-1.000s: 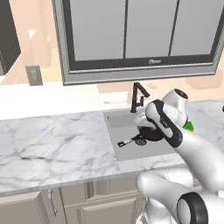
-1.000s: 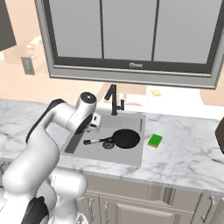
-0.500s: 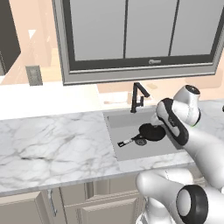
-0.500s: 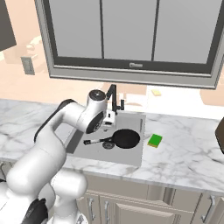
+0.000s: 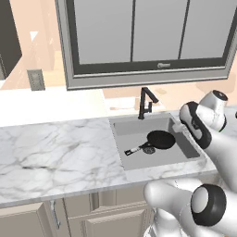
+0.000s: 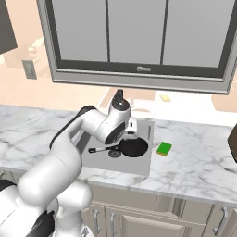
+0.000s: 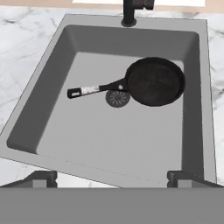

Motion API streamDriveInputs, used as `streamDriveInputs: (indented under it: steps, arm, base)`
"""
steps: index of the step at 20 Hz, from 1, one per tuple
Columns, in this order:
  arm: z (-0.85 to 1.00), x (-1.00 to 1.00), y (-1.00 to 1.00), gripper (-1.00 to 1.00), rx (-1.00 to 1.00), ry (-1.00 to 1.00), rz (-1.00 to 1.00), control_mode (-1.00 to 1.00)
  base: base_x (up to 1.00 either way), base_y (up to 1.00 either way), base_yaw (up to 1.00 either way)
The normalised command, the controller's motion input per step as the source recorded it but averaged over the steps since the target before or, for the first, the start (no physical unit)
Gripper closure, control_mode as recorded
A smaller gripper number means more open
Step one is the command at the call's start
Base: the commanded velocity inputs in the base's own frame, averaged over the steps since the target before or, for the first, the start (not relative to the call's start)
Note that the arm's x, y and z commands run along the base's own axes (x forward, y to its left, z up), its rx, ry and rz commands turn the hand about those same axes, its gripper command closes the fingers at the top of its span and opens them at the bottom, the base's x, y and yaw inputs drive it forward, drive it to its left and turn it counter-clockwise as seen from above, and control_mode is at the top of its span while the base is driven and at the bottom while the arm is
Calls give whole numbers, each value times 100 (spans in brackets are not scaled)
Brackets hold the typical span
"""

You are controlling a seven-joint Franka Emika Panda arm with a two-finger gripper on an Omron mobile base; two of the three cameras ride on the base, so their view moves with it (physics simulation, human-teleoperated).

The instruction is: Pick the pan and sponge and place them into the sink. Then turn on the water.

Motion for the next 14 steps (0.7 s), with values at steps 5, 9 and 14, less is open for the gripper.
streamDriveInputs:
  steps: [5,9,14]
  arm:
    - [0,0,-62,-100,0,0,5,-100]
    - [0,0,-46,-100,0,0,4,-100]
    - [0,4,-40,-100,0,0,0,-100]
  base:
    - [0,0,0]
    - [0,0,0]
    - [0,0,0]
